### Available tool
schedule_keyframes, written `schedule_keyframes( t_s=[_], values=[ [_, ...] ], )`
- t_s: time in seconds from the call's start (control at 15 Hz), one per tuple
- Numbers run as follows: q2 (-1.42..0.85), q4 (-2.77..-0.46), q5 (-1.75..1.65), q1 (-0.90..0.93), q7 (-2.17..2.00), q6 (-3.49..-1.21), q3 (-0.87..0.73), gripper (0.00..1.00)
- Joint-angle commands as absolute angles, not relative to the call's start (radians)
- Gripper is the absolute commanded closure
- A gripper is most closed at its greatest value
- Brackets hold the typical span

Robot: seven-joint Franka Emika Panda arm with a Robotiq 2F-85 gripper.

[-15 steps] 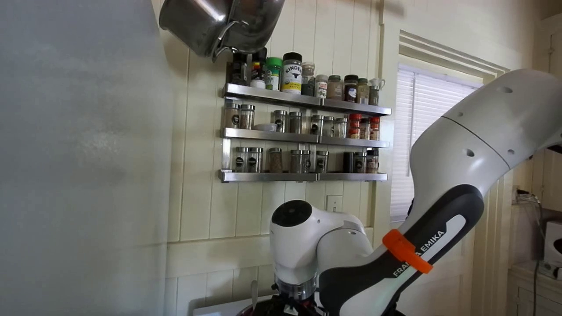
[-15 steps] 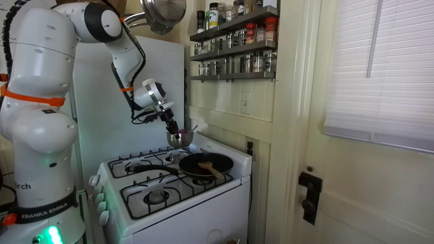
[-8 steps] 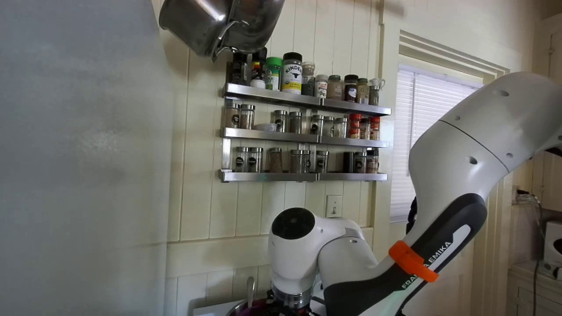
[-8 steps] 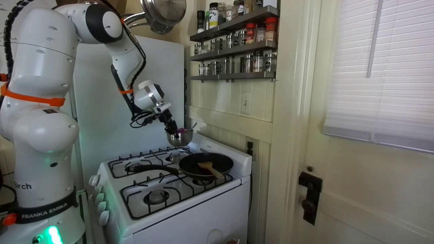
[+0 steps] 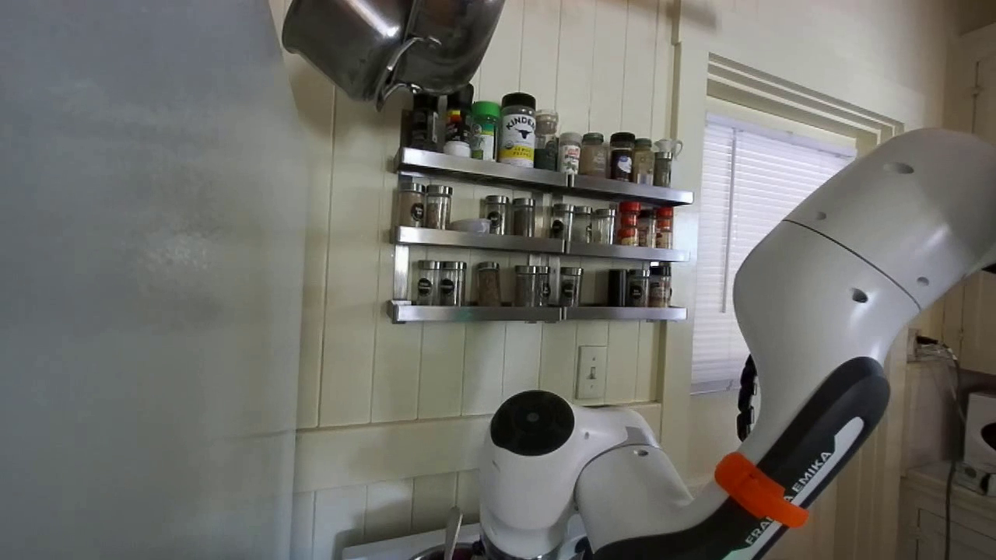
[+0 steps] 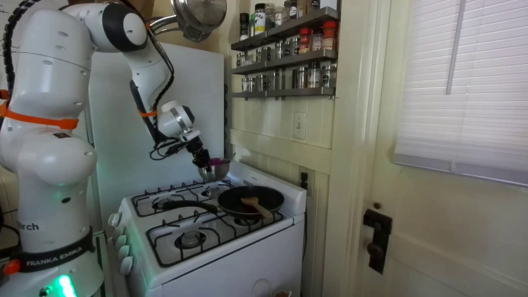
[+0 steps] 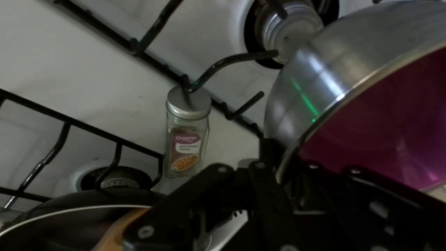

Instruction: Move the silver bowl backwards, remove the purple bowl from inside it and place it on the stove top and place the smaller silver bowl inside the bigger silver bowl

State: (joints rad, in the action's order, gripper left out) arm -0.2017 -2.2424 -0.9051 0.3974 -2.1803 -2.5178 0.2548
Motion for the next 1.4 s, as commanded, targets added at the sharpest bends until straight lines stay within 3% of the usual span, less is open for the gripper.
schedule_keyframes(
  t_s=[0.0, 1.27, 1.33],
  values=[
    [-0.176, -2.285, -0.922, 0.401, -2.257, -2.544, 0.254, 0.98],
    [-0.254, -2.231, -0.989, 0.413, -2.269, -2.567, 0.252, 0.98],
    [-0.255, -2.232, -0.978, 0.411, -2.262, -2.57, 0.254, 0.66]
  ],
)
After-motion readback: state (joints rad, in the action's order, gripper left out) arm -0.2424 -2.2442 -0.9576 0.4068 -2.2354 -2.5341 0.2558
